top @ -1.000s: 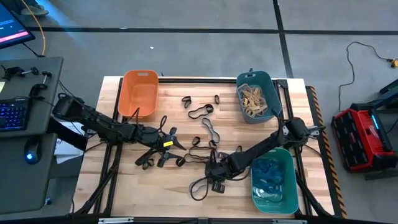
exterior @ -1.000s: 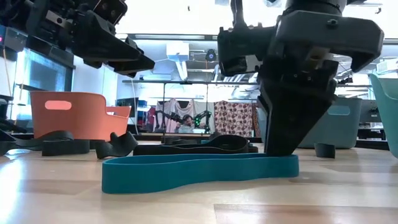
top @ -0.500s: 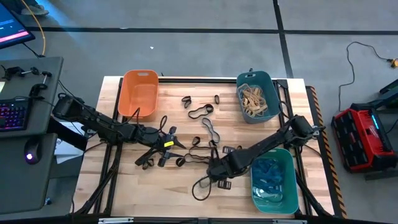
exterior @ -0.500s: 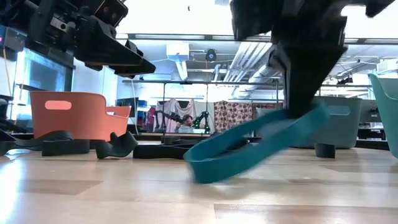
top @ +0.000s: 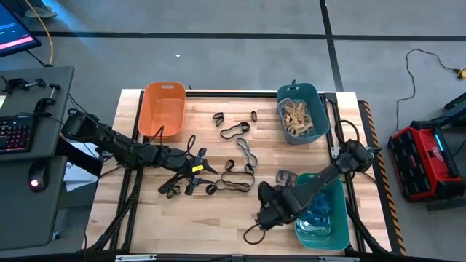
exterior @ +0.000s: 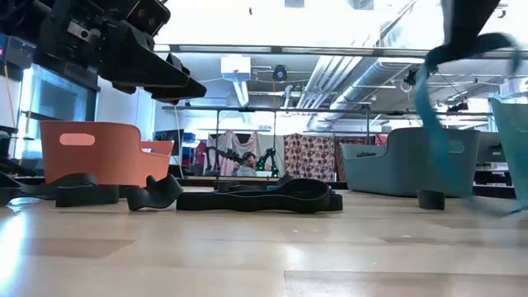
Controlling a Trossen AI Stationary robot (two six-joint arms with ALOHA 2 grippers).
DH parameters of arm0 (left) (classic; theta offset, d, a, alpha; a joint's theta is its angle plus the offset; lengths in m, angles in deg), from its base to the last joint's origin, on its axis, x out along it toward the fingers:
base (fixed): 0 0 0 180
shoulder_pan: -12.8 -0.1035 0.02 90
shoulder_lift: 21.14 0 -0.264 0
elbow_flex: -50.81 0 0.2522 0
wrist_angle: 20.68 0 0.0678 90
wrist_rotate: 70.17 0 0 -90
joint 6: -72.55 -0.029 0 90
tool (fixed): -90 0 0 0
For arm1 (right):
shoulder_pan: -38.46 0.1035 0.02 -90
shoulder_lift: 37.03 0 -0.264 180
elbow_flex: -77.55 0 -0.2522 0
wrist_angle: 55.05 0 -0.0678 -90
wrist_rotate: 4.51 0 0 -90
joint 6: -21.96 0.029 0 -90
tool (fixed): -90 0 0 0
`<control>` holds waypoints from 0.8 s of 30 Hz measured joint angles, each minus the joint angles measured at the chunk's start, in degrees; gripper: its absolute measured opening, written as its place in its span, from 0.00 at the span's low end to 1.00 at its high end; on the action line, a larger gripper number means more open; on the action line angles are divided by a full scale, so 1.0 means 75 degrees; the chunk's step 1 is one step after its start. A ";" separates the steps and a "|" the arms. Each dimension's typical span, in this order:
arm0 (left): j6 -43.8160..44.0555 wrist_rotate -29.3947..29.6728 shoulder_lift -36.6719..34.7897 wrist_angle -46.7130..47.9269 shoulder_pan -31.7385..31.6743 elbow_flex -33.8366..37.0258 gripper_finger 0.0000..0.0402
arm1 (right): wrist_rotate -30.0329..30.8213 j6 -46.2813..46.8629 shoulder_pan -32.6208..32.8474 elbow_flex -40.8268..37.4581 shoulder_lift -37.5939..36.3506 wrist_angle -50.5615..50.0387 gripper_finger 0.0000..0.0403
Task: Sort rubber bands into baskets
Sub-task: Put the blue rubber band into the green bin
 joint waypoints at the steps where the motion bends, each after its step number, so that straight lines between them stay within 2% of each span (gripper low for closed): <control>1: -0.0031 0.0000 0.0000 0.0003 0.0000 0.0000 0.42 | -0.0001 0.0220 0.0074 0.0077 0.0000 -0.0225 0.00; 12: -0.0084 0.0001 -0.0003 -0.0003 0.0000 0.0000 0.42 | -0.0570 0.1650 0.0772 0.0162 -0.0125 -0.0301 0.00; 15: -0.0089 0.0003 0.0000 -0.0007 0.0001 0.0000 0.42 | -0.0954 0.2006 0.0924 0.0162 -0.0125 -0.0298 0.00; 20: -0.0096 0.0001 0.0000 -0.0009 0.0000 0.0000 0.42 | -0.2066 0.2750 0.1202 0.0159 -0.0125 -0.0298 0.00; 24: -0.0108 0.0003 -0.0002 -0.0009 0.0000 0.0000 0.42 | -0.2448 0.3424 0.1371 0.0159 -0.0125 -0.0298 0.00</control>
